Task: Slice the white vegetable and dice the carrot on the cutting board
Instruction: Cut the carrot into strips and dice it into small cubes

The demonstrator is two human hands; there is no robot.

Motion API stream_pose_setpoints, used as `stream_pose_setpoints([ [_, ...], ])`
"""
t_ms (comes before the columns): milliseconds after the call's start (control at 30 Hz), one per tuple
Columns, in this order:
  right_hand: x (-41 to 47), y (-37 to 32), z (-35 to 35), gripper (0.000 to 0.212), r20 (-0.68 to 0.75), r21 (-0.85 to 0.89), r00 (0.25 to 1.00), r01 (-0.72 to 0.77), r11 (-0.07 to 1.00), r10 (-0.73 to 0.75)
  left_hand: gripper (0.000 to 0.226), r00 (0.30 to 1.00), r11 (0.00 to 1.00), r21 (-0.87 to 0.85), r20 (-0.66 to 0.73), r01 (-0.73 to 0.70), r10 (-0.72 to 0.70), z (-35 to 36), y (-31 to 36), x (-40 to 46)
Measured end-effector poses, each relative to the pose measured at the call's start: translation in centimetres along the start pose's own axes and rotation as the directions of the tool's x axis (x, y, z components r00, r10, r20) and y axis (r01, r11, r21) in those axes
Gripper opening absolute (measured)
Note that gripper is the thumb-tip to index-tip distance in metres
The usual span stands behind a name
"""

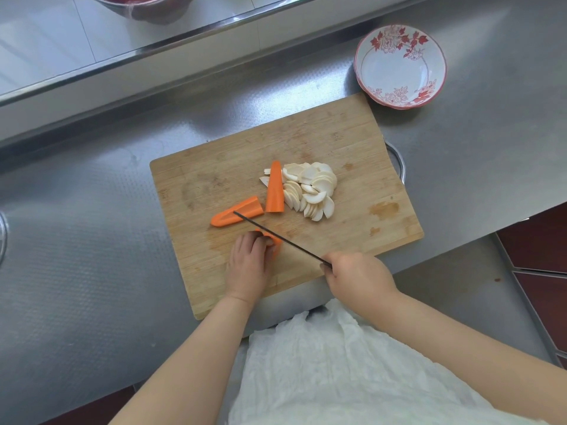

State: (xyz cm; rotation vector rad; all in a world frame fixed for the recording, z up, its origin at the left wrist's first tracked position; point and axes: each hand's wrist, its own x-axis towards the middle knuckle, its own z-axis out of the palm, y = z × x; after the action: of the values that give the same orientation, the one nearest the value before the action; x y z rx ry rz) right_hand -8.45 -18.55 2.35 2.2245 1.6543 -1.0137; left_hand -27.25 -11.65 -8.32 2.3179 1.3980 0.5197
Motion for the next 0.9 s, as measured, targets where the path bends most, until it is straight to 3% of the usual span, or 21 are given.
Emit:
stream_pose_setpoints([
  [567,0.1,-0.4,-0.1,0.019,0.093,-0.145,0.993,-0.057,0.988,0.071,0.023,0.998,0.988,-0.154,-0.065,-0.018,0.008,0.9,-0.8,-0.4],
  [900,1.1,-0.4,0.4,0.027,0.178,-0.152,0.975,-0.109,0.982,0.136,0.018,0.997,0.986,-0.160,-0.074,-0.050,0.039,0.8,-0.8,-0.2],
])
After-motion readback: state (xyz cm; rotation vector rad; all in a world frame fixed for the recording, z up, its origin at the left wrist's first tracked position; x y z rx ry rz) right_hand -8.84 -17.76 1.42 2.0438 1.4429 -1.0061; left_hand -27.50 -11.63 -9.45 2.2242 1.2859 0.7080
